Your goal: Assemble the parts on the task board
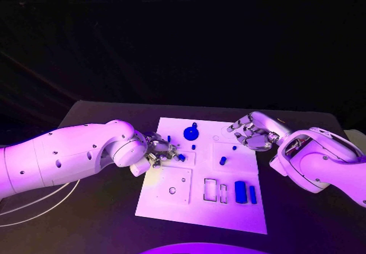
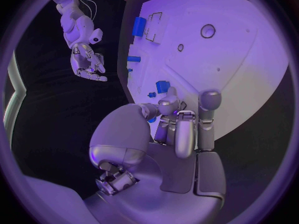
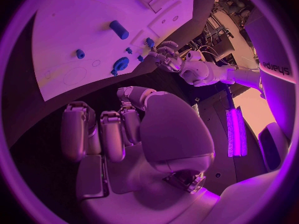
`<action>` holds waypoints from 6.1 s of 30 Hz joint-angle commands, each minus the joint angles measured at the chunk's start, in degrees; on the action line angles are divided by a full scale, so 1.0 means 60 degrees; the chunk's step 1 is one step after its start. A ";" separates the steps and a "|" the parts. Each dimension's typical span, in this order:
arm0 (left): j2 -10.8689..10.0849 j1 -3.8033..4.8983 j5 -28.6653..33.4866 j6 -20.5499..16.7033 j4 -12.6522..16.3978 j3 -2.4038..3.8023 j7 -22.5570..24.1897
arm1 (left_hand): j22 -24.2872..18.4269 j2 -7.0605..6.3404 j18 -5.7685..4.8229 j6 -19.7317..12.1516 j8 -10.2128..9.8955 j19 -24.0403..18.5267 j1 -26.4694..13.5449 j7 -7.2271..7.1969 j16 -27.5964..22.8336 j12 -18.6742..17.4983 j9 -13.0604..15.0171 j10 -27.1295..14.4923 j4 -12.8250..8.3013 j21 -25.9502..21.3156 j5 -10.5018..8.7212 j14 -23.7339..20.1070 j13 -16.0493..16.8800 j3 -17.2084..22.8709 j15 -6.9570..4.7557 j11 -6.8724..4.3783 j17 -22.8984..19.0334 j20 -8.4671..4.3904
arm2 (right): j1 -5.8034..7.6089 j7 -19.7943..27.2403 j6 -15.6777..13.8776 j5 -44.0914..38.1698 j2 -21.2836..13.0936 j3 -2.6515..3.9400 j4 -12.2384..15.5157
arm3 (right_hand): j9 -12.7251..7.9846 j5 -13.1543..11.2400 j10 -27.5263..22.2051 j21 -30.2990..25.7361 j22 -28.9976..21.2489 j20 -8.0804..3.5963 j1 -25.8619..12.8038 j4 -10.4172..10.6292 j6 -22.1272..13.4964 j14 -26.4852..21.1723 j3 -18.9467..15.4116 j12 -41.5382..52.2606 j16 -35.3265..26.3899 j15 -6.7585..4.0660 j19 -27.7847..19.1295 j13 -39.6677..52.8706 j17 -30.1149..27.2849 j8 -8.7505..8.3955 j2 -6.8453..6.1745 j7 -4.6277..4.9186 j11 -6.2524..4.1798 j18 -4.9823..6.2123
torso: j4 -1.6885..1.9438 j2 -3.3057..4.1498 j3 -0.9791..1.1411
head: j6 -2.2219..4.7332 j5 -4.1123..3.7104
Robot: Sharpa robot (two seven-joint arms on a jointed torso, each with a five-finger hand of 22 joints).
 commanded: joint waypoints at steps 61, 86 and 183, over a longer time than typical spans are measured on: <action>0.0261 0.0000 -0.0062 -0.0332 -0.0121 0.0022 0.0093 | 0.0029 -0.0179 -0.0104 0.0018 -0.0087 0.0039 -0.0055 0.0035 0.0073 -0.0123 -0.0065 -0.0068 0.0013 0.0053 -0.0013 0.0878 -0.0142 0.0245 0.0099 0.0041 0.2077 0.0019 | 0.0009 -0.0016 0.0005 -0.0104 0.0000 0.0002 0.0016 | -0.0004 -0.0002 -0.0021 0.0005 0.1198 0.0023 -0.0135 -0.0035 0.0070 0.0777 0.0067 0.0016 0.0010 -0.0007 0.0006 0.0539 0.1614 -0.0024 -0.0009 0.0003 -0.0043 -0.0043 | 0.0004 -0.0002 -0.0002 | -0.0010 -0.0062; 0.0332 0.0001 -0.0062 -0.0376 -0.0123 0.0040 0.0143 | 0.0045 -0.0198 -0.0107 0.0004 -0.0098 0.0045 -0.0060 0.0042 0.0076 -0.0139 -0.0078 -0.0080 0.0011 0.0062 -0.0014 0.0880 -0.0157 0.0286 0.0103 0.0046 0.2083 0.0021 | 0.0010 -0.0018 0.0011 -0.0129 0.0015 0.0002 -0.0004 | -0.0004 -0.0002 -0.0021 0.0005 0.1198 0.0023 -0.0135 -0.0035 0.0070 0.0777 0.0067 0.0016 0.0010 -0.0007 0.0006 0.0539 0.1614 -0.0024 -0.0009 0.0003 -0.0043 -0.0043 | 0.0004 -0.0003 -0.0002 | -0.0029 -0.0066; 0.2768 0.1266 -0.5049 0.5229 -0.2186 0.0014 -0.1603 | -0.0178 -0.0875 -0.0081 0.0046 0.1746 -0.0075 -0.0020 -0.0363 -0.0048 -0.0351 0.1239 -0.0289 0.0009 -0.0063 -0.0064 0.0809 -0.0456 -0.5546 -0.0157 -0.0273 0.1860 -0.0189 | 0.0007 0.0029 -0.0159 -0.0130 0.0016 0.0002 -0.0279 | -0.0017 0.0058 -0.0063 -0.0048 0.1181 0.0011 -0.0209 -0.0175 0.0074 0.0768 0.0153 -0.0029 -0.0010 -0.0017 -0.0030 0.0494 0.1581 -0.0051 -0.0044 0.0004 -0.0048 -0.0029 | -0.0014 -0.0028 0.0017 | 0.0023 -0.0015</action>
